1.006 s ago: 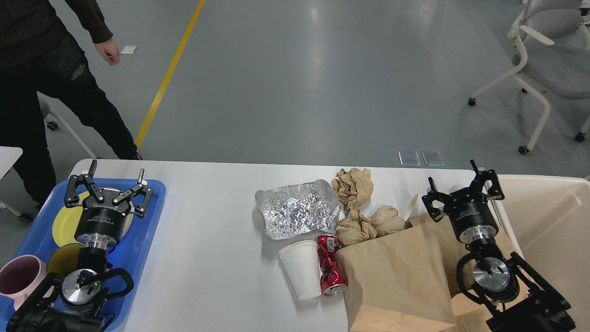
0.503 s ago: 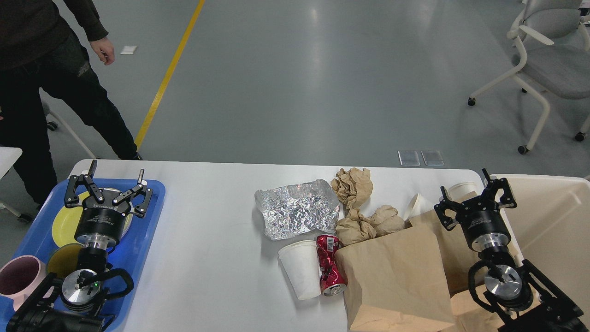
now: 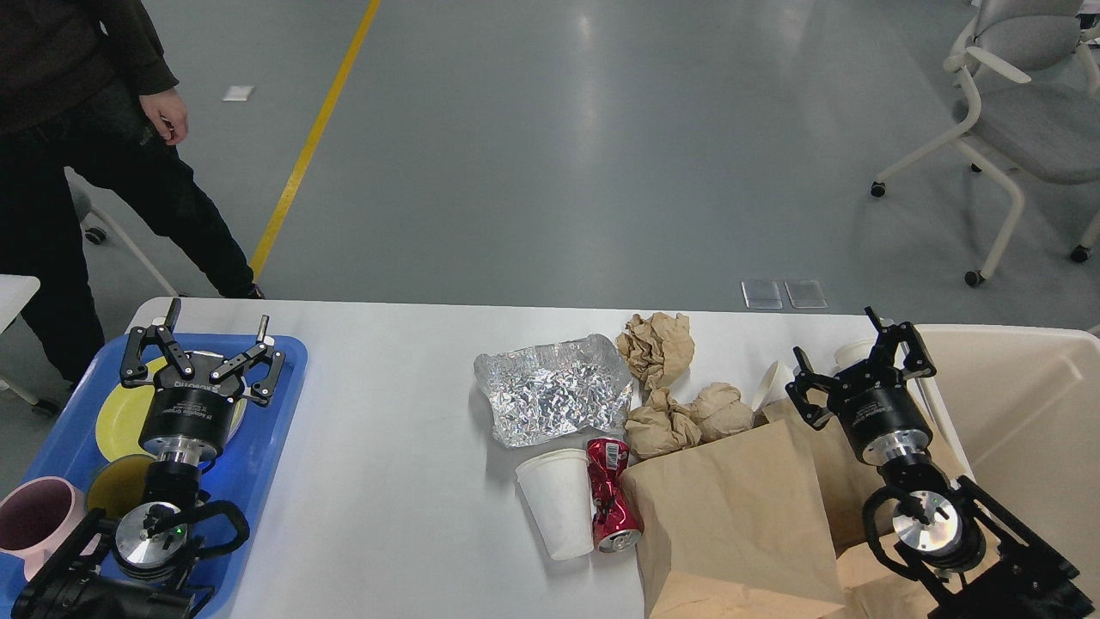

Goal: Tidy desktop

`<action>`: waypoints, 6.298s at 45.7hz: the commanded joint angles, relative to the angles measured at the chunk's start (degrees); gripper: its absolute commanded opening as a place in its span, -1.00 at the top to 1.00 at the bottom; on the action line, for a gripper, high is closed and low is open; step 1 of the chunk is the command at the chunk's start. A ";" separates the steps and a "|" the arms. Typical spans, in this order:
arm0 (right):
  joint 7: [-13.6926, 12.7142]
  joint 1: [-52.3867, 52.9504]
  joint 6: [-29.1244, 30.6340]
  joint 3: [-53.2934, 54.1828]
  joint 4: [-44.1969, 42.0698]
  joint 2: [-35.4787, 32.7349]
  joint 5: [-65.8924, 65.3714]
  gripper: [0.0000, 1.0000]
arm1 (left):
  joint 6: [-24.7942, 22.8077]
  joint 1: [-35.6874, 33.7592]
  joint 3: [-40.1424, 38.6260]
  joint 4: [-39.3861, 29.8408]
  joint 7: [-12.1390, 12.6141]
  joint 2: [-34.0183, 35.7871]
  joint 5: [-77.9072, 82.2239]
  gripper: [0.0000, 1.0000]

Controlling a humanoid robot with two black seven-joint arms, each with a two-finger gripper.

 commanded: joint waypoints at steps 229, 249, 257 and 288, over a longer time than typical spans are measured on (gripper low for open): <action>-30.89 75.09 -0.63 -125.81 34.31 -4.20 11.51 1.00 | 0.02 -0.09 0.00 0.00 0.10 0.00 -0.07 -0.93; -30.89 119.30 14.31 -144.44 48.46 -7.81 17.14 1.00 | 0.02 -0.09 0.00 0.00 0.18 0.00 -0.07 -0.93; -30.98 129.95 23.64 -151.47 48.46 -8.16 17.14 1.00 | 0.02 -0.09 0.00 0.00 0.18 0.00 -0.07 -0.93; -31.15 113.89 7.21 -164.05 26.43 -27.31 16.52 1.00 | 0.02 -0.09 0.00 0.00 0.18 0.00 -0.07 -0.93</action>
